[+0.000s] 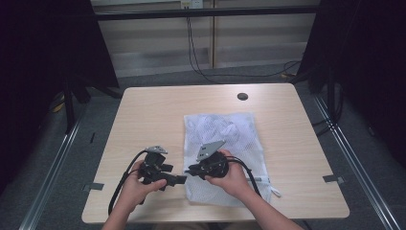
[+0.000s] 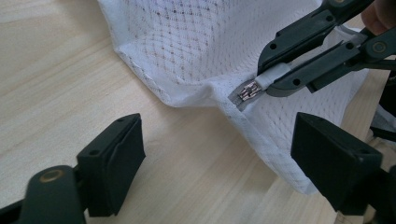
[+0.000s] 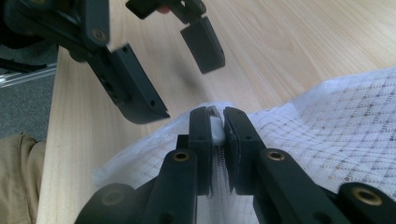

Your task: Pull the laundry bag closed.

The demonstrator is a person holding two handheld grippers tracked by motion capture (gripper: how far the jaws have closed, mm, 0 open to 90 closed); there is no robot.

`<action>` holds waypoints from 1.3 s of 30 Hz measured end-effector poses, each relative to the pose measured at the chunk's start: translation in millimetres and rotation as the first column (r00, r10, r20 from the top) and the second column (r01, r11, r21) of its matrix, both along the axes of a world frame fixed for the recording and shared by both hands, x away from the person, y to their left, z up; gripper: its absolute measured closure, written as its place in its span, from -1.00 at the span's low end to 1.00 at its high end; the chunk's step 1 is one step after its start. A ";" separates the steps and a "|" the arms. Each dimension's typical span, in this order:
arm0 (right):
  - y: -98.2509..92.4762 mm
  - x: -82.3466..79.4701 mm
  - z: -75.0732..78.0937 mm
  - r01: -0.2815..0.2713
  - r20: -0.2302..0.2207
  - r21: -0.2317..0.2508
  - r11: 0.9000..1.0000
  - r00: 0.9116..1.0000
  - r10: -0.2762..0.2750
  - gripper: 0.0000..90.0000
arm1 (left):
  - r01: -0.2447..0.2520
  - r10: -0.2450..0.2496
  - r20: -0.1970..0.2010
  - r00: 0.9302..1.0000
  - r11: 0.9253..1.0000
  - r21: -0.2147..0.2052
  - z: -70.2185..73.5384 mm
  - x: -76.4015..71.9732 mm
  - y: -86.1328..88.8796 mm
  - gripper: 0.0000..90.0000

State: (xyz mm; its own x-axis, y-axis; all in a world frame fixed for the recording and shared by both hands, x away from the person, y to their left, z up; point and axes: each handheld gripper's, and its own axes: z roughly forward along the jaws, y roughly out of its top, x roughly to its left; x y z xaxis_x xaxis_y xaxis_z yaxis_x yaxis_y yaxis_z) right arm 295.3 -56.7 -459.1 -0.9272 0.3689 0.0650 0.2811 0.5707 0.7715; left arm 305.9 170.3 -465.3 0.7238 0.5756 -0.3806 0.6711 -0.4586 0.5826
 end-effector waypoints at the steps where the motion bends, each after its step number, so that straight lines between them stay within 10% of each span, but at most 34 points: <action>1: -0.1 -0.1 0.1 0.000 0.002 0.000 1.000 1.000 0.000 0.82 | 0.008 -0.008 0.005 1.000 1.000 0.012 -0.2 0.0 -0.8 -0.57; 39: -4.0 3.2 6.3 0.010 0.021 0.031 0.999 1.000 -0.010 0.83 | 0.071 -0.072 -0.022 0.997 0.996 -0.054 -3.8 7.4 -20.3 0.22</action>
State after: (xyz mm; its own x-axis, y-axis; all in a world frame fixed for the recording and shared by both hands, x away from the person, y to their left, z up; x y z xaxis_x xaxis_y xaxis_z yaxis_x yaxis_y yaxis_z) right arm 298.5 -60.7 -452.7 -0.9247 0.3763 0.0570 0.2704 0.5441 0.7943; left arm 313.3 150.0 -469.2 0.7524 0.5016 -0.4269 0.6520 -0.4748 0.5911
